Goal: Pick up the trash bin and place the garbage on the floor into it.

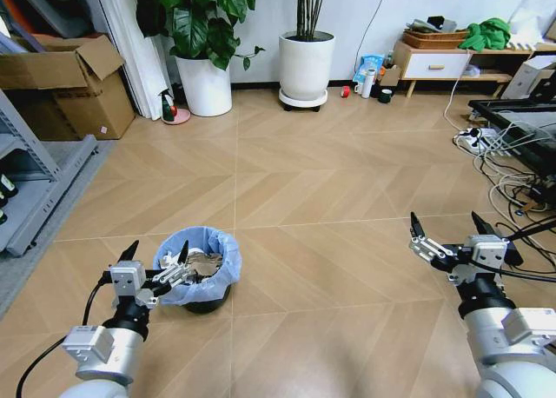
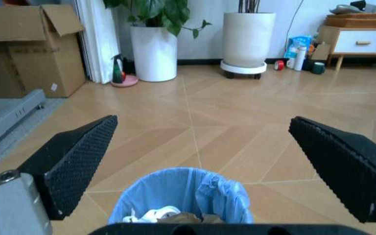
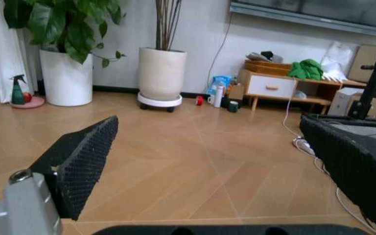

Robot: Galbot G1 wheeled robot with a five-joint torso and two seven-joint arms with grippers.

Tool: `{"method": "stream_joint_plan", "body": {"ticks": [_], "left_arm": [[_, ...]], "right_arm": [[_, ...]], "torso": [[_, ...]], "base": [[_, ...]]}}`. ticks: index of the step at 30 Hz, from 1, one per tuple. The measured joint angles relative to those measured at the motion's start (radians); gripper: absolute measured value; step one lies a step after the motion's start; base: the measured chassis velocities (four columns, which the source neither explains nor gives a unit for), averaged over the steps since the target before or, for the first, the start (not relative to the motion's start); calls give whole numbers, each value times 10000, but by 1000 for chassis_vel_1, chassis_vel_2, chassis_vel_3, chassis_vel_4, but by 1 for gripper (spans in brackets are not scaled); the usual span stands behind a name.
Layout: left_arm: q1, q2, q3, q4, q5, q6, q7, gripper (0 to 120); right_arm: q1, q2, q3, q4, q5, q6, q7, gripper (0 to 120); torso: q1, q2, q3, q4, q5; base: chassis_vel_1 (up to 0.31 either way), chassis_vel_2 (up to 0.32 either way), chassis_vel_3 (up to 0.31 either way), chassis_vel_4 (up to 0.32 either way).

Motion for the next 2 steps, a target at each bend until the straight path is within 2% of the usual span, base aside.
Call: {"method": "stream_joint_plan", "body": {"ticks": [2], "left_arm": [[-3, 1, -1, 6, -7, 2, -4, 100]], "right_arm": [[1, -1, -2, -6, 0, 0, 1, 100]], "torso": [[0, 0, 0, 0, 0]], "base": [[0, 0, 0, 0]]}}
